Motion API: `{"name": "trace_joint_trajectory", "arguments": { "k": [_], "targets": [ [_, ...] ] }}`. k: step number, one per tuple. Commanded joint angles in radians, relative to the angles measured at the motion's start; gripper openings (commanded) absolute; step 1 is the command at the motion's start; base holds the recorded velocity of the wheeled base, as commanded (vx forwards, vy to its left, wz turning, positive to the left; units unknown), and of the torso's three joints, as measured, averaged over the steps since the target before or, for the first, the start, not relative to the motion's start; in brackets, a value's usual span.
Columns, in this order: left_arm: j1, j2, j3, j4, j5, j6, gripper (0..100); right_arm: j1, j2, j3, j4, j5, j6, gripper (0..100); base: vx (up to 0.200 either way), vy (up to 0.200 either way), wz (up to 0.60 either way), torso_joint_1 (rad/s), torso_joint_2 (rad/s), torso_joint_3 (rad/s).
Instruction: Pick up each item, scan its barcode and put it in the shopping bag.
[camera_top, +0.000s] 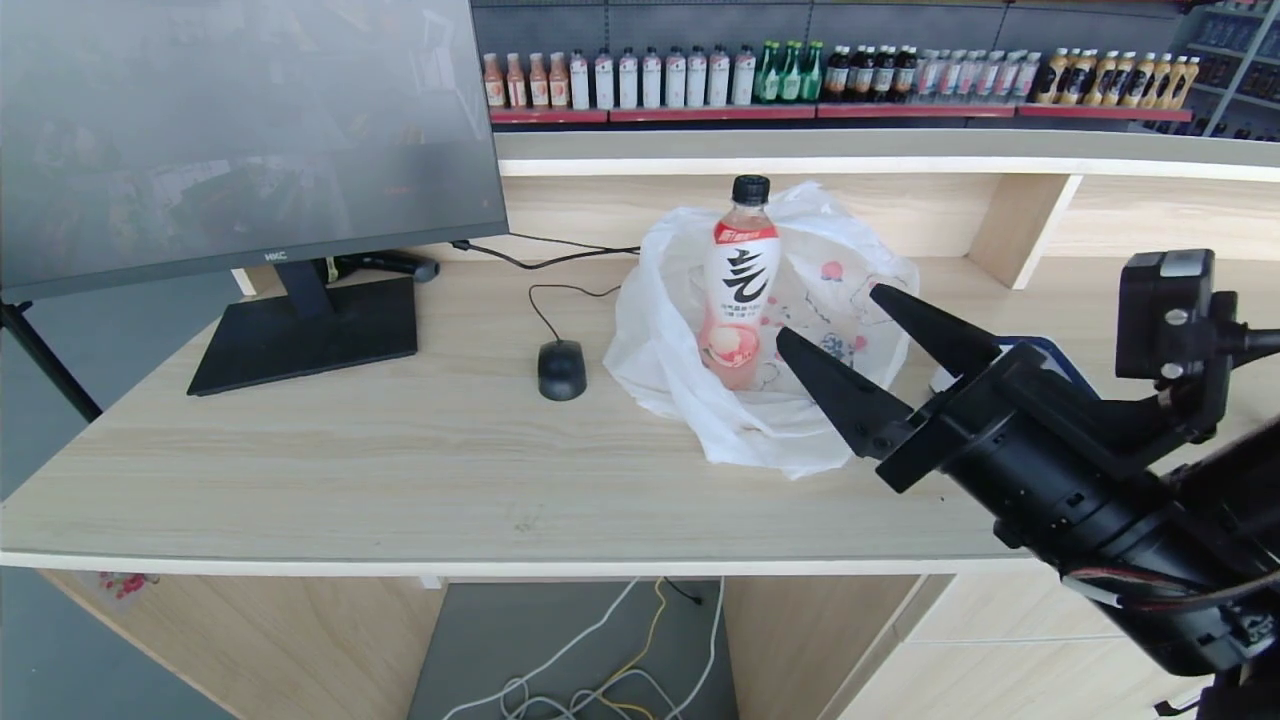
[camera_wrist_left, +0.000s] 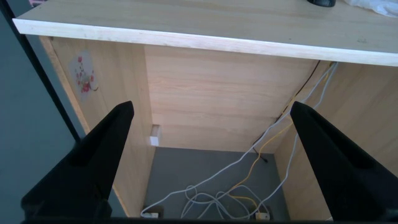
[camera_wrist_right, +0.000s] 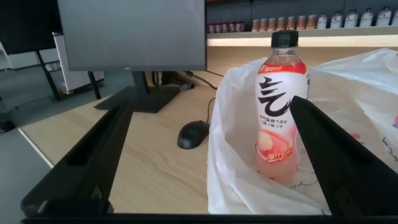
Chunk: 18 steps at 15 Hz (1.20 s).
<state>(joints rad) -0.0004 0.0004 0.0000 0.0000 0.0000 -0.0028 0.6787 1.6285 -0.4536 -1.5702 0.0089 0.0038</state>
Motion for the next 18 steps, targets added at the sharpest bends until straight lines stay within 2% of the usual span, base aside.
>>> {"name": "trace_joint_trajectory", "arguments": {
  "k": [1,6,10,15,18],
  "targets": [
    [-0.001,0.0,0.0,0.0,0.0,0.0,100,0.001,-0.058,0.021,-0.001,0.0,0.001,100,0.0,0.0,0.0,0.0,0.0,0.0],
    [0.0,0.0,0.0,0.0,0.0,-0.003,100,0.001,-0.079,0.026,-0.001,0.0,0.001,100,0.0,0.0,0.0,0.0,0.0,0.0],
    [0.0,0.0,0.0,0.0,0.0,-0.005,100,-0.001,-0.073,0.03,-0.001,0.0,0.001,100,-0.2,0.0,0.0,0.007,0.0,0.001],
    [0.0,0.0,0.0,0.0,0.0,-0.003,100,-0.002,-0.068,0.044,-0.001,0.0,0.001,100,0.0,0.0,0.0,0.0,0.0,0.0],
    [0.0,0.0,0.0,0.0,0.0,-0.005,100,-0.002,-0.062,0.053,-0.001,0.002,-0.002,100,0.0,-0.2,0.0,0.006,0.0,0.001]
  ]
}}
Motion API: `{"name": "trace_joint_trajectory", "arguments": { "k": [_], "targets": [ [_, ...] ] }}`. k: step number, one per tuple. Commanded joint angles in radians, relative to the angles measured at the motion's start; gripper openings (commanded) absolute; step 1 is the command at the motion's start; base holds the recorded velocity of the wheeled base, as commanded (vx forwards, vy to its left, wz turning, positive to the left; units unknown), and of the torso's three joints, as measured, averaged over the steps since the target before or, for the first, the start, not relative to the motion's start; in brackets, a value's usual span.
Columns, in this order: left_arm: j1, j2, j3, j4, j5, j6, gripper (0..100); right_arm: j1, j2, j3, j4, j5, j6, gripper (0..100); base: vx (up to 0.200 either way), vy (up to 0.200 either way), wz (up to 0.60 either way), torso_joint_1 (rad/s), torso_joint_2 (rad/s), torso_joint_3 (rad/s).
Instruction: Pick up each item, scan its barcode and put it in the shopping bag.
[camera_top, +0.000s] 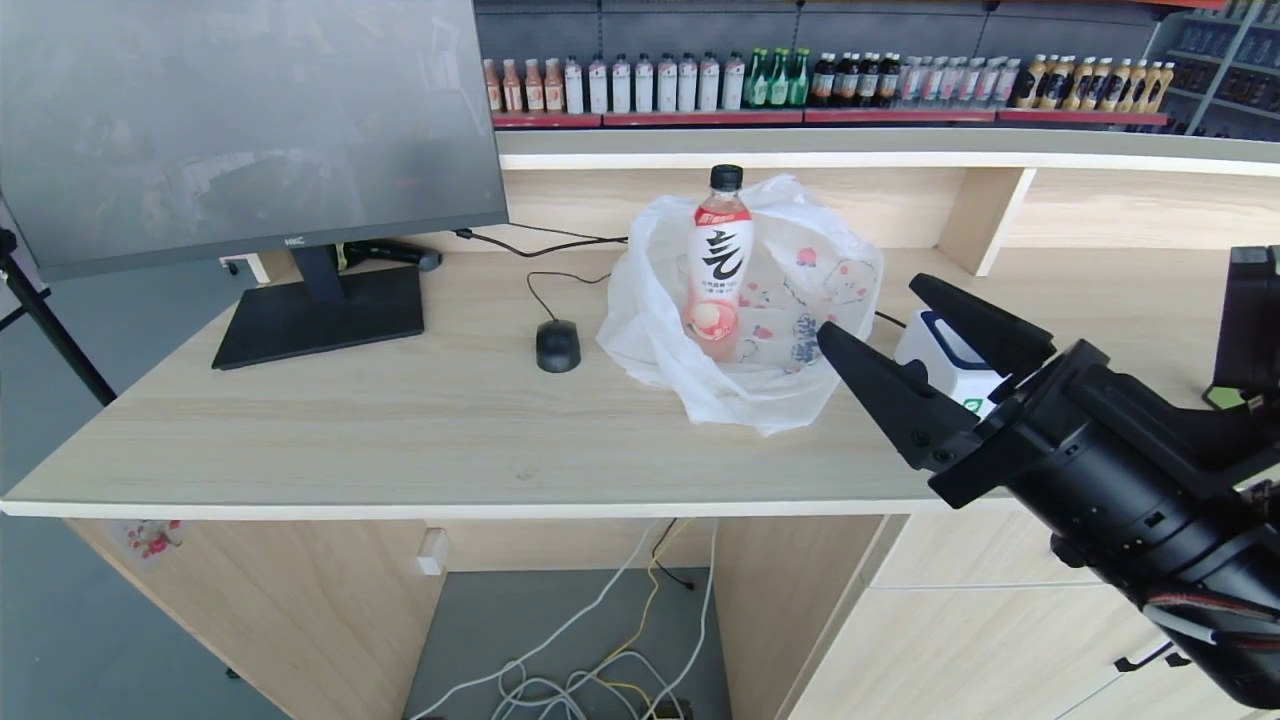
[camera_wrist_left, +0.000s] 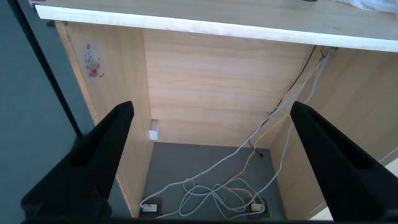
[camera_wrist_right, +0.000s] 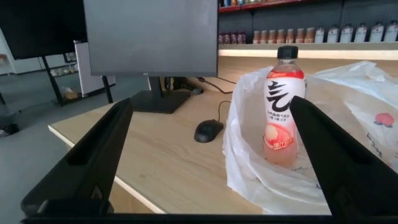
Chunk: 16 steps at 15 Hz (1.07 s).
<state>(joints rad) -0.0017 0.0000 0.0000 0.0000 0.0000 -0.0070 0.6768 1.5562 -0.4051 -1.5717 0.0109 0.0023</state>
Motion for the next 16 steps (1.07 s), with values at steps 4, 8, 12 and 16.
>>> {"name": "trace_joint_trajectory", "arguments": {
  "k": [4,8,12,16],
  "targets": [
    [0.002,0.0,0.0,0.0,0.0,-0.001,100,-0.002,0.045,-0.008,0.001,0.0,-0.005,100,0.0,-0.2,0.0,0.011,0.01,-0.002],
    [0.002,0.0,0.0,0.0,0.0,-0.005,100,-0.006,0.03,0.043,0.001,0.0,-0.012,100,0.0,-0.2,0.0,0.005,0.0,-0.001],
    [0.002,0.0,0.0,0.002,0.0,-0.005,100,-0.046,0.028,0.074,0.001,0.0,-0.012,100,0.0,-0.2,0.0,0.0,0.0,0.002],
    [0.002,0.0,0.0,0.0,0.0,-0.008,100,-0.049,-0.008,0.111,0.001,-0.002,-0.012,100,0.0,-0.2,0.0,-0.002,0.01,0.002]
  ]
}}
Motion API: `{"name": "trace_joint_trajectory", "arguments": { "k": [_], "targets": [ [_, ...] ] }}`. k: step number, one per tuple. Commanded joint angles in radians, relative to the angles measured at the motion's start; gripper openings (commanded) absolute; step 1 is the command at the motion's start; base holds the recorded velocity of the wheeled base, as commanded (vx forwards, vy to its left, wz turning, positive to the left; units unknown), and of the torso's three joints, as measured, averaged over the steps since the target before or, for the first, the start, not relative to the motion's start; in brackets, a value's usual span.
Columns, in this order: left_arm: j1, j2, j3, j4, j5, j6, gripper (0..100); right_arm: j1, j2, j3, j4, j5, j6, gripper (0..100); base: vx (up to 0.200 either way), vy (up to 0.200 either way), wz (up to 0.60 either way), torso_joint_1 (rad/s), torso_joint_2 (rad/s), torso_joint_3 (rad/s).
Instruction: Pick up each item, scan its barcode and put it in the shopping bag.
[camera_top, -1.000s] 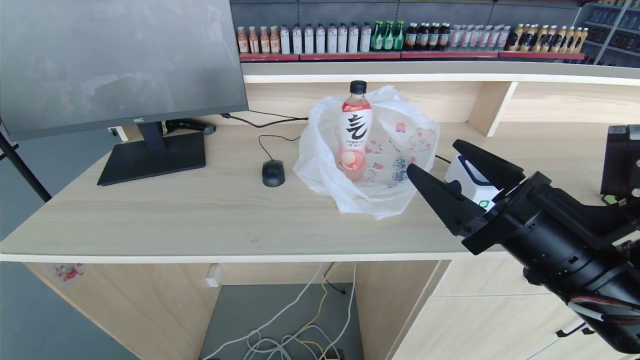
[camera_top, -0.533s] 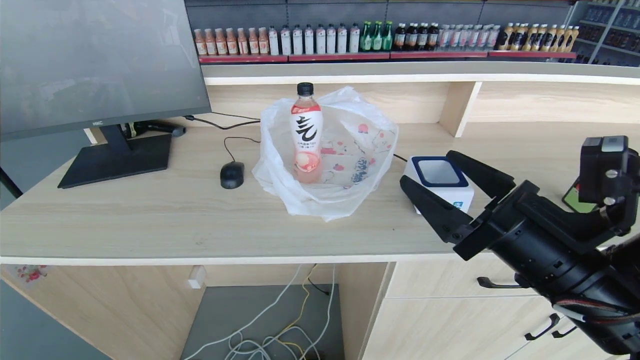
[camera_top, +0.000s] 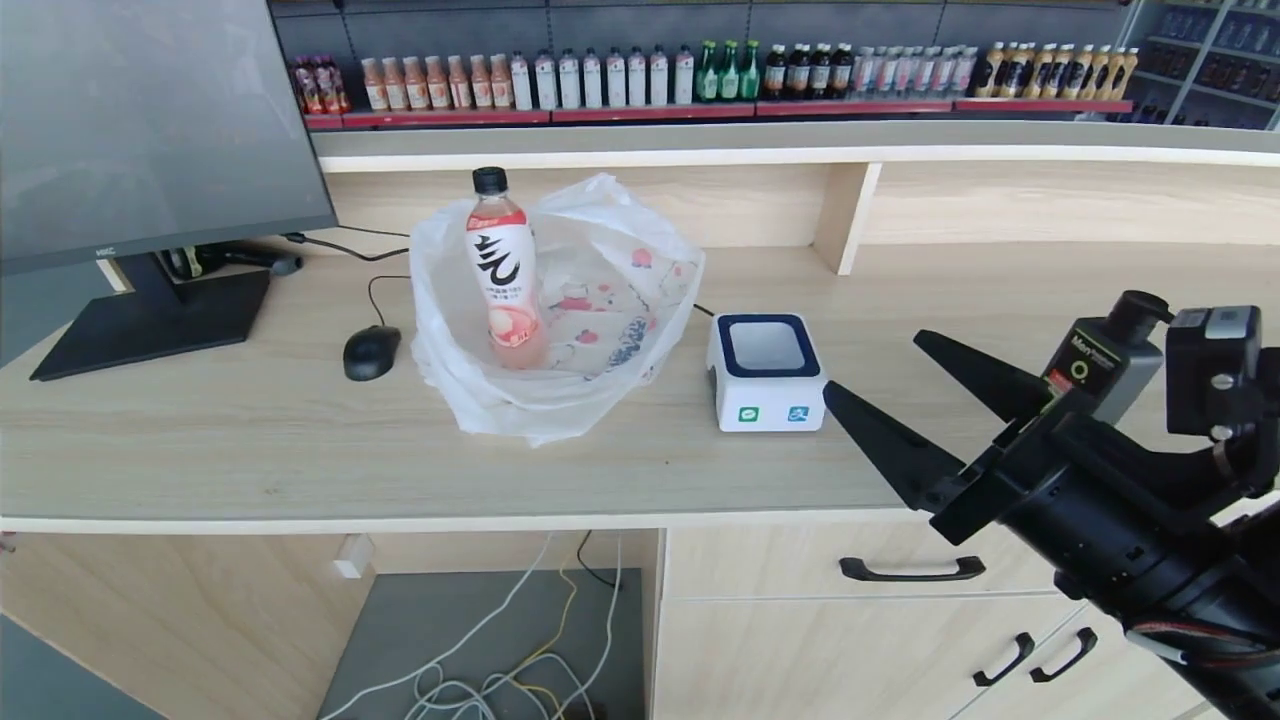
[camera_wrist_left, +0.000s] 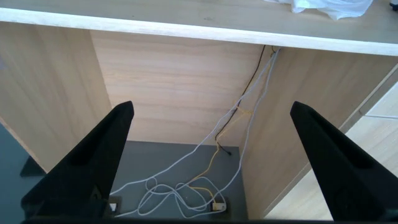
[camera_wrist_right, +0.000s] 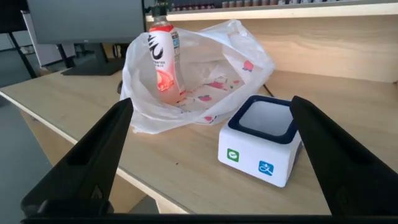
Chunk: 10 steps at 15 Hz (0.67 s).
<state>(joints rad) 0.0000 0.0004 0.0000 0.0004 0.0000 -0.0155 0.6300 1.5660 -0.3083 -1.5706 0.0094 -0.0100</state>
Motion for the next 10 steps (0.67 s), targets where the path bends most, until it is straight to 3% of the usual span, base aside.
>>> {"name": "trace_joint_trajectory", "arguments": {
  "k": [1,9,10],
  "targets": [
    [0.0,0.0,0.0,0.0,0.0,0.0,100,-0.003,-0.024,0.025,0.0,0.0,0.001,100,0.0,-0.2,0.0,-0.007,0.01,0.007],
    [0.0,0.0,0.0,0.0,0.0,0.0,100,-0.006,-0.041,0.063,0.0,0.0,-0.002,100,0.0,-0.2,0.0,0.005,0.0,0.004],
    [0.0,0.0,0.0,0.0,0.0,0.0,100,-0.006,-0.052,0.08,0.0,0.0,-0.002,100,0.0,0.0,0.0,0.0,0.0,0.0]
  ]
}}
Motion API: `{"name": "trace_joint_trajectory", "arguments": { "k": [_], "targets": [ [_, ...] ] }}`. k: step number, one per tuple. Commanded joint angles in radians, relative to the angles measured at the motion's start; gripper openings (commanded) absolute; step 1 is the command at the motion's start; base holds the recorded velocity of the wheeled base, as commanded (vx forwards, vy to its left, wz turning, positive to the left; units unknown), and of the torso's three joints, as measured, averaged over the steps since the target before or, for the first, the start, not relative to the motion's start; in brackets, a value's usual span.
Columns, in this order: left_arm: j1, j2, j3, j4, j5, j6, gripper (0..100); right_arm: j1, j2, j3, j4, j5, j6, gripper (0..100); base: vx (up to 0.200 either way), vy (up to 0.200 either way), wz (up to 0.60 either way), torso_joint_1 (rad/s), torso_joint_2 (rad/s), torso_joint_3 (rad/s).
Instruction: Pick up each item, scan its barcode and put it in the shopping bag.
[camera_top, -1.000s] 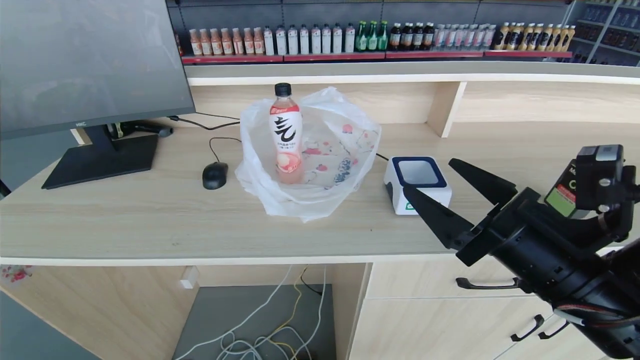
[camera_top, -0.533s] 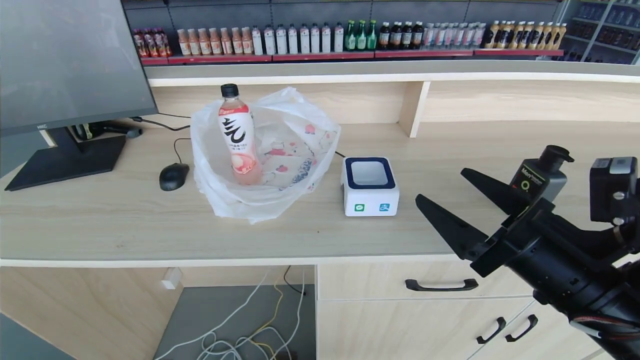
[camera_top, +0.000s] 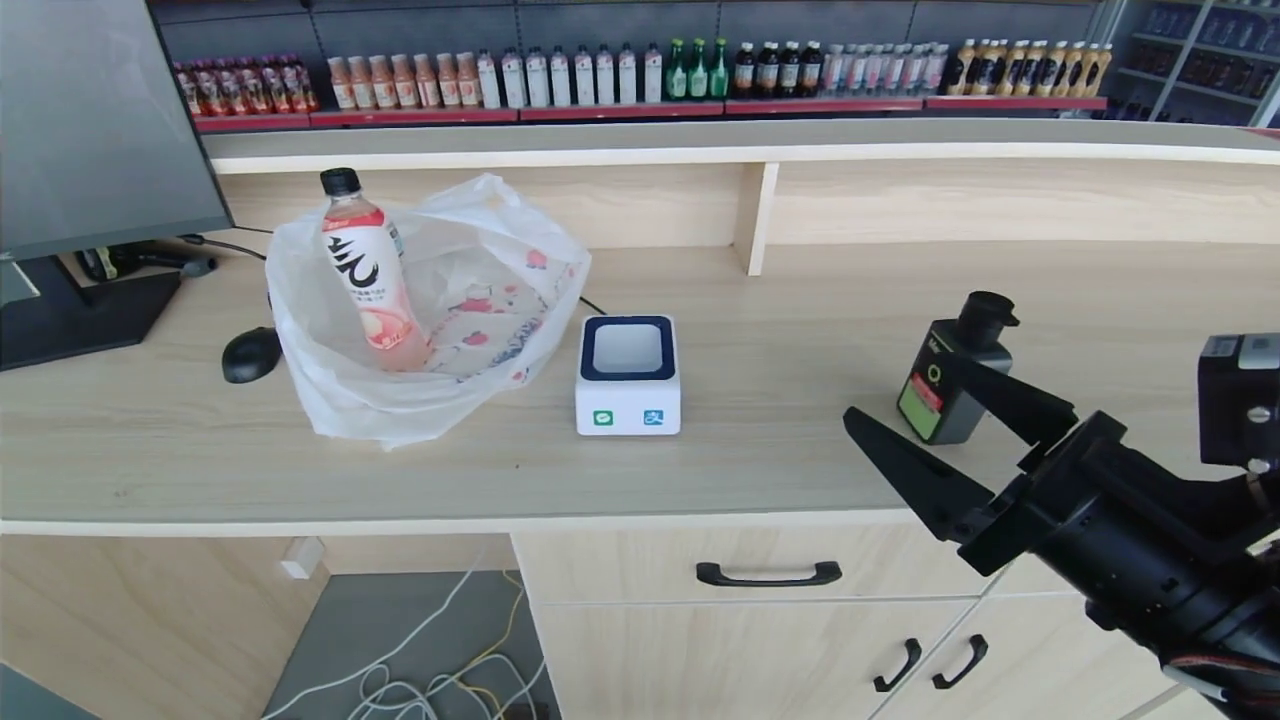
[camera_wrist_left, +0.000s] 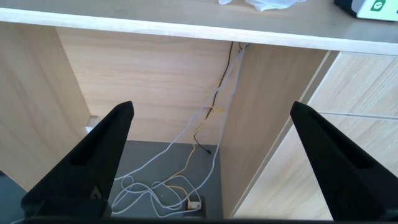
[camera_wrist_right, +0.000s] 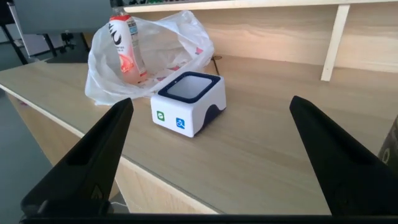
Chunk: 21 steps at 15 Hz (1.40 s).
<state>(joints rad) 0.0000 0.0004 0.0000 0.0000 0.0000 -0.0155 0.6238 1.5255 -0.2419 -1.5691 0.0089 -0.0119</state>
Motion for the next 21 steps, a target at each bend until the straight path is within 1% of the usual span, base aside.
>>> {"name": "trace_joint_trajectory", "arguments": {
  "k": [1,4,7,8,10,11,13,15,16,18,20,21],
  "targets": [
    [0.0,0.0,0.0,0.0,0.0,0.0,100,-0.001,-0.016,0.01,-0.002,0.0,0.0,100,0.0,0.0,0.0,0.0,0.0,0.0],
    [0.0,0.0,0.0,0.0,0.0,0.0,100,-0.062,-0.047,0.019,-0.002,0.0,0.001,100,0.0,0.0,0.0,0.0,0.0,0.0],
    [0.0,0.0,0.0,0.0,0.0,0.002,100,-0.069,-0.064,0.044,-0.002,0.0,0.001,100,0.0,0.0,0.0,0.0,0.0,0.0],
    [0.0,0.0,0.0,0.0,0.0,0.012,100,-0.098,-0.068,0.064,-0.002,0.0,0.004,100,0.0,0.0,0.0,0.0,0.0,0.0],
    [-0.002,0.0,0.0,0.0,0.0,0.014,100,-0.151,-0.07,0.07,-0.002,0.0,0.001,100,0.0,0.0,0.0,0.0,0.0,0.0],
    [0.0,0.0,0.0,0.0,0.0,0.014,100,-0.196,-0.071,0.079,-0.002,0.0,0.001,100,0.0,0.0,0.0,0.0,0.0,0.0],
    [0.0,0.0,0.0,0.0,0.0,0.014,100,-0.217,-0.047,0.081,-0.002,0.0,0.001,100,0.0,0.0,0.0,0.0,0.0,0.0],
    [0.0,0.0,0.0,0.0,0.0,0.014,100,-0.271,0.002,0.07,-0.002,0.0,-0.014,100,0.0,0.0,0.0,0.0,0.0,0.0],
    [0.0,0.0,0.0,0.0,0.0,0.014,100,-0.276,0.016,0.067,-0.002,0.0,-0.022,100,0.0,0.0,0.0,0.0,0.0,0.0],
    [-0.002,0.0,0.0,0.0,0.0,0.014,100,-0.285,0.088,0.006,-0.002,0.0,-0.023,100,0.0,0.0,0.0,0.0,0.0,0.0],
    [0.0,0.0,0.0,0.0,0.0,0.012,100,-0.334,0.14,-0.031,-0.002,0.0,-0.028,100,0.0,0.0,0.0,0.0,0.0,0.0],
    [-0.002,0.0,0.0,0.0,0.0,0.014,100,-0.335,0.154,-0.042,-0.002,0.0,-0.028,100,0.0,0.0,0.0,0.0,0.0,0.0]
  ]
}}
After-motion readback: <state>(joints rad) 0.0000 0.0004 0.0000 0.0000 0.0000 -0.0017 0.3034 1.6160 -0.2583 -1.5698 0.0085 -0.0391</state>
